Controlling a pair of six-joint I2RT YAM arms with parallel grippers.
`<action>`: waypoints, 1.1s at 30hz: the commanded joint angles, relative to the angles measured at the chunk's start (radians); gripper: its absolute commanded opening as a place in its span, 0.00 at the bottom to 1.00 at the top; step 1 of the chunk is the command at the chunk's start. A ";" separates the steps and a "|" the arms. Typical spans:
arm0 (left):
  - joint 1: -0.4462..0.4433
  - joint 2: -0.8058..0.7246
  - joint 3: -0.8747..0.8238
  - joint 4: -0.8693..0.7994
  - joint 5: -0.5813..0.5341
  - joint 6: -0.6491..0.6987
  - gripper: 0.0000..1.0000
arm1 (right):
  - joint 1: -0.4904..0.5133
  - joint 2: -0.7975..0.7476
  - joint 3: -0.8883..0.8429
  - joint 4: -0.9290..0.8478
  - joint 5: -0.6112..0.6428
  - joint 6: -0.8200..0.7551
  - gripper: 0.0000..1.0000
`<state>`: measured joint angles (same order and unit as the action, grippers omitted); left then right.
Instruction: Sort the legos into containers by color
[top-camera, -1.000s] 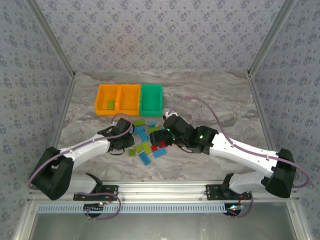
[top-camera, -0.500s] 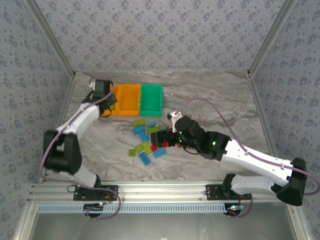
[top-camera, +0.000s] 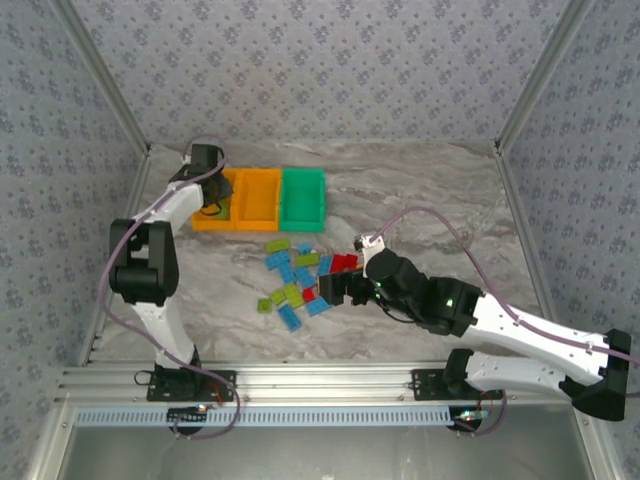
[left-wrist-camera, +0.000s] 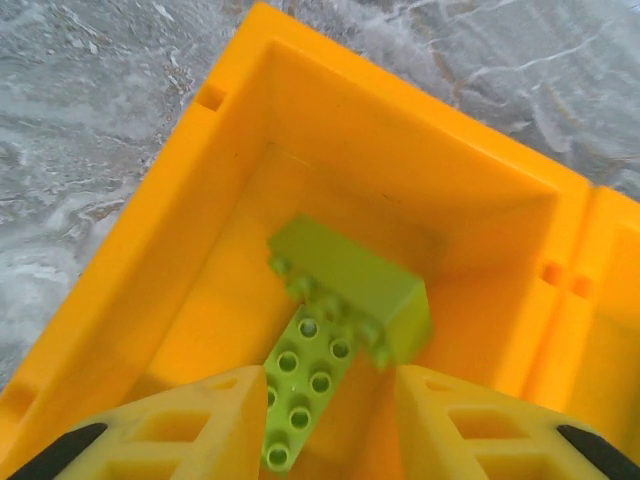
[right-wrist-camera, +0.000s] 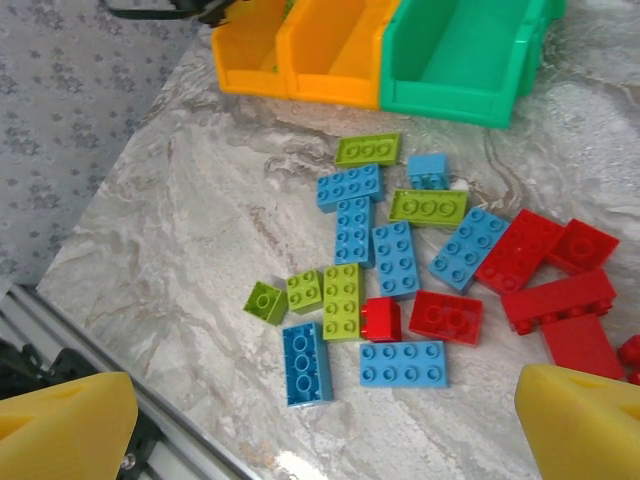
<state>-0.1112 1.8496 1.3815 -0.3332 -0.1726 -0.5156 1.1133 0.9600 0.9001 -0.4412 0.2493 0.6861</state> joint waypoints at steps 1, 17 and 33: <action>0.000 -0.165 -0.049 0.020 0.024 0.005 0.38 | -0.007 -0.007 -0.006 -0.038 0.080 0.026 1.00; -0.637 -0.954 -0.354 -0.244 0.155 0.324 0.46 | -0.522 0.160 -0.167 -0.104 -0.208 -0.161 0.96; -0.777 -1.071 -0.530 -0.322 0.476 0.692 0.91 | -0.545 0.393 -0.276 0.102 -0.329 -0.204 0.60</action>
<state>-0.8791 0.7967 0.8715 -0.6765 0.2386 0.1066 0.5755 1.3312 0.6315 -0.3882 -0.0608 0.4965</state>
